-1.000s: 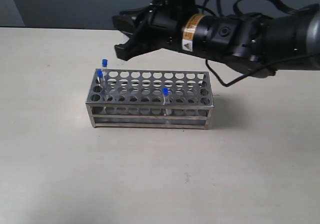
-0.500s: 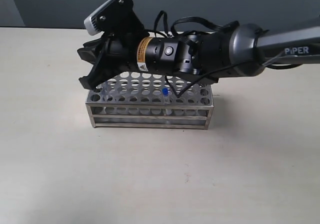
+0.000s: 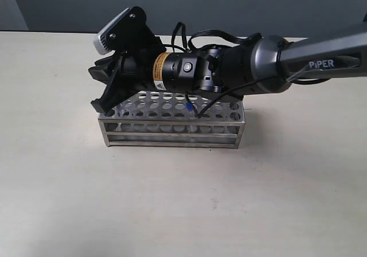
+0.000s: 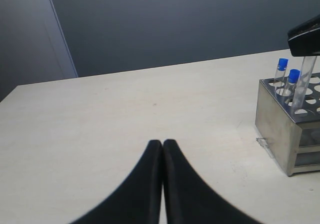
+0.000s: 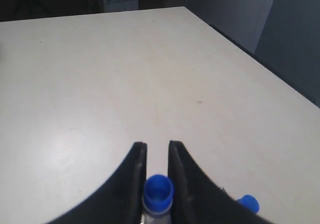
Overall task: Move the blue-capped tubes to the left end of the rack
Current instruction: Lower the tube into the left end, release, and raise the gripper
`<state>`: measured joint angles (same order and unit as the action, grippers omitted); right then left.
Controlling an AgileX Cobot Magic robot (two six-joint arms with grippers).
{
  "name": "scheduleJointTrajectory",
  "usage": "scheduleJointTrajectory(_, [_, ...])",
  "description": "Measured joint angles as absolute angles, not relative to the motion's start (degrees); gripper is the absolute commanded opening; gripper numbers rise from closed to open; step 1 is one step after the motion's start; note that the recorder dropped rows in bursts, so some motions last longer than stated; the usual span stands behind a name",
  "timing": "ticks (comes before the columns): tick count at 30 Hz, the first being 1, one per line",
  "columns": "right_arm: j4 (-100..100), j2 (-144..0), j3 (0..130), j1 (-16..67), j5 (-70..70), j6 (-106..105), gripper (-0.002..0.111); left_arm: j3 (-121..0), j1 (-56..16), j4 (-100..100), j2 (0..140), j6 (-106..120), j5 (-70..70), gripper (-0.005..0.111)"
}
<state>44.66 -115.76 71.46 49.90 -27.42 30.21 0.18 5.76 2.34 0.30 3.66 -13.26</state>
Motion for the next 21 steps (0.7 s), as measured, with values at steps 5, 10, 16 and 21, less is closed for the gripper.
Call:
scheduleJointTrajectory(5, [44.66, -116.56, 71.46, 49.9, -27.8, 29.76, 0.001, 0.18, 5.76, 2.34, 0.3, 3.66, -13.26, 0.001])
scheduleJointTrajectory(10, [44.66, -119.71, 71.46, 49.9, -28.94, 29.58, 0.037, 0.18, 5.76, 2.34, 0.3, 3.66, -13.26, 0.001])
scheduleJointTrajectory(16, [43.98, -117.87, 71.46, 49.9, -27.35, 29.58, 0.037, 0.18, 5.76, 2.34, 0.3, 3.66, -13.26, 0.001])
scheduleJointTrajectory(21, [42.17, -103.29, 69.84, 47.56, -22.26, 29.46, 0.037, 0.18, 5.76, 2.34, 0.3, 3.66, -13.26, 0.001])
